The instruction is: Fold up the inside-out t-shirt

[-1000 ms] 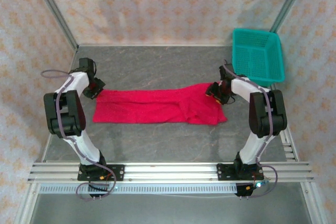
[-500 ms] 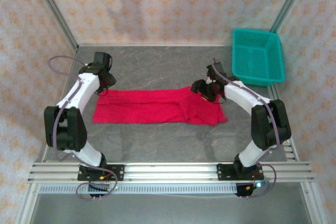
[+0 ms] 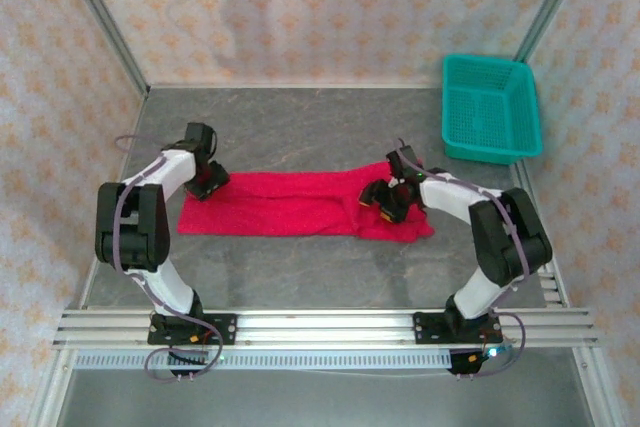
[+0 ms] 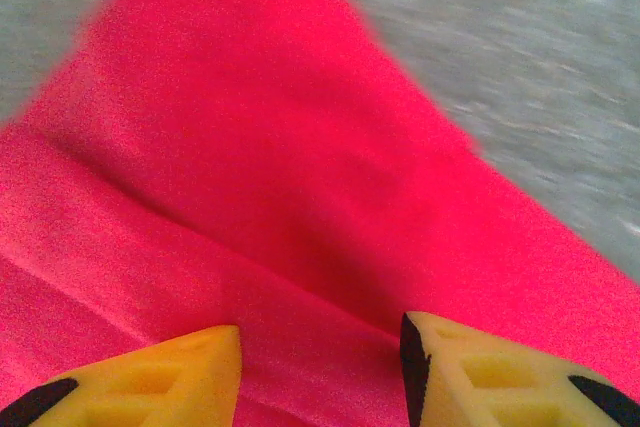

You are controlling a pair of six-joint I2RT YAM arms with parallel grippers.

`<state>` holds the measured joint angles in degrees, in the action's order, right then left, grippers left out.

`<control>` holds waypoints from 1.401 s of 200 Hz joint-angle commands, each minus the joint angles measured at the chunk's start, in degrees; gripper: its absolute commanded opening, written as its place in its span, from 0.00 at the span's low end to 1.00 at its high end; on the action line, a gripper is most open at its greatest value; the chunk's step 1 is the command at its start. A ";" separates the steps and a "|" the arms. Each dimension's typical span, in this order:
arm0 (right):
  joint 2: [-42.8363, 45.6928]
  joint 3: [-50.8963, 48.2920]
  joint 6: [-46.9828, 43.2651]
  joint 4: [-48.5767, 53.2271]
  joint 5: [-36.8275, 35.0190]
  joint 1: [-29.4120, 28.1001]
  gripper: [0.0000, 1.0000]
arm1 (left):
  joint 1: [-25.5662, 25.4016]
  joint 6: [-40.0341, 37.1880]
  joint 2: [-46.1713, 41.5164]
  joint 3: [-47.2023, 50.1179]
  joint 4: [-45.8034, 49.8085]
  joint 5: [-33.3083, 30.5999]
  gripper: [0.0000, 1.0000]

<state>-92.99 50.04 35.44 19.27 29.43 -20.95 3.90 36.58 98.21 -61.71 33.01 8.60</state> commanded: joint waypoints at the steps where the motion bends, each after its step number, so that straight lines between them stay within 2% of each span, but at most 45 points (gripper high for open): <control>1: 2.95 -3.52 -2.27 5.18 -5.80 1.25 0.67 | 3.96 -0.34 0.27 1.68 -1.04 0.60 0.47; 41: 9.61 -0.61 -6.29 12.47 -9.83 2.94 0.70 | 4.11 -1.59 -3.17 1.28 0.48 -2.14 0.46; 61: 12.17 1.93 -9.07 14.77 -14.89 4.98 0.84 | 2.45 -2.19 -5.07 -0.65 2.52 -4.44 0.46; 77: 12.02 3.44 -9.90 15.84 -15.58 7.00 0.84 | 0.30 -2.99 -6.44 -2.59 4.65 -6.76 0.46; 102: 11.40 3.75 -10.00 14.92 -13.47 7.08 0.84 | -2.65 -4.61 -9.02 -3.85 7.13 -9.65 0.46; 136: 10.55 5.64 -9.73 15.03 -13.77 7.11 0.82 | -1.67 -4.21 -10.15 -5.94 10.39 -13.22 0.47; 149: 10.03 6.89 -9.31 14.61 -12.89 7.11 0.82 | 0.57 -3.54 -8.79 -6.57 10.32 -10.96 0.46; 167: 9.31 7.98 -8.27 13.00 -10.89 7.07 0.81 | 4.42 -2.79 -6.24 -6.01 7.40 -2.88 0.44; 180: 8.46 8.59 -8.10 11.95 -9.65 7.09 0.81 | 6.62 -2.36 -4.12 -5.34 4.80 3.24 0.38; 191: 7.50 9.30 -8.11 11.80 -9.32 7.07 0.80 | 7.78 -1.74 -2.60 -4.75 3.14 5.87 0.30; 209: 6.12 9.89 -8.46 11.85 -8.15 7.07 0.80 | 8.47 -1.17 -1.06 -5.09 4.45 4.85 0.23; 241: 4.95 9.16 -8.15 10.51 -6.13 7.11 0.79 | 8.92 -0.10 -2.74 -3.14 6.07 1.38 0.24; 280: 3.53 8.93 -7.60 9.27 -5.04 7.13 0.79 | 9.97 0.23 -4.17 -0.15 6.33 2.27 0.28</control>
<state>-88.27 58.72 27.00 30.04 23.24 -13.72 12.80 35.79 96.49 -63.83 37.91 11.22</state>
